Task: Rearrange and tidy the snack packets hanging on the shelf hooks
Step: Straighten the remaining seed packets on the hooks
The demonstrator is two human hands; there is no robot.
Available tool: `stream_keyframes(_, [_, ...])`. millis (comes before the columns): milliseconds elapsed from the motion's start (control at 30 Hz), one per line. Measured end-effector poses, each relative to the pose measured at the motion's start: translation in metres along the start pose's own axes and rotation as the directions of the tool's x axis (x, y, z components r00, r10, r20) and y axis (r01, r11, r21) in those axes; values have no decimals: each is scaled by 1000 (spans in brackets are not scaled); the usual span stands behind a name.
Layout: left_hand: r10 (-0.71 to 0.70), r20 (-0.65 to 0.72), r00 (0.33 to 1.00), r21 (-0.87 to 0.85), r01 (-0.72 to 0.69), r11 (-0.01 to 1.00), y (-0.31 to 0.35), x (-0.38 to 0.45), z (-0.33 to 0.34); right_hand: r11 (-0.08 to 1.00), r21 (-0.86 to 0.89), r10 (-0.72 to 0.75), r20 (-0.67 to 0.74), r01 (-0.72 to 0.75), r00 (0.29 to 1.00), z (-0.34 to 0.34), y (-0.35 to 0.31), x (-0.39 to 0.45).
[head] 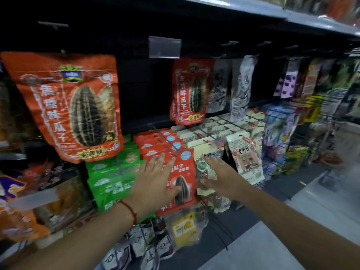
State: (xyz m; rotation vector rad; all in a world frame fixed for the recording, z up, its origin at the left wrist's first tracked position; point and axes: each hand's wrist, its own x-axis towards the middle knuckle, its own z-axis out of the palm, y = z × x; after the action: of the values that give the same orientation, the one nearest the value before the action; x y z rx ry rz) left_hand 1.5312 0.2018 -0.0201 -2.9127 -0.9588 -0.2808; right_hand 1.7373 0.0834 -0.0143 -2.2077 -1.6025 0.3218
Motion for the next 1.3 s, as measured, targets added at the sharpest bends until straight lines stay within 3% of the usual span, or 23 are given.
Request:
stream_keyframes(233, [33, 21, 999, -6, -32, 999, 96, 81, 44, 994, -75, 83, 78, -77, 994, -38, 143, 22])
stream_keyframes(367, [2, 110, 994, -29, 2, 1000, 152, 137, 68, 986, -140, 109, 97, -95, 989, -62, 226, 45])
stream_keyframes(600, [-64, 198, 978, -32, 71, 997, 218, 228, 104, 980, -184, 102, 106, -81, 989, -102, 318, 90])
stream_keyframes(867, [-177, 113, 978, -73, 186, 980, 238, 288, 108, 999, -43, 20, 151, -14, 988, -116, 333, 144])
stream_keyframes(1000, [-232, 39, 972, -134, 235, 963, 232, 311, 116, 999, 11, 29, 84, -30, 996, -107, 323, 169])
stream_keyframes(1300, [-174, -3, 985, -316, 164, 935, 205, 331, 144, 995, -19, 95, 8, -94, 995, -90, 323, 204])
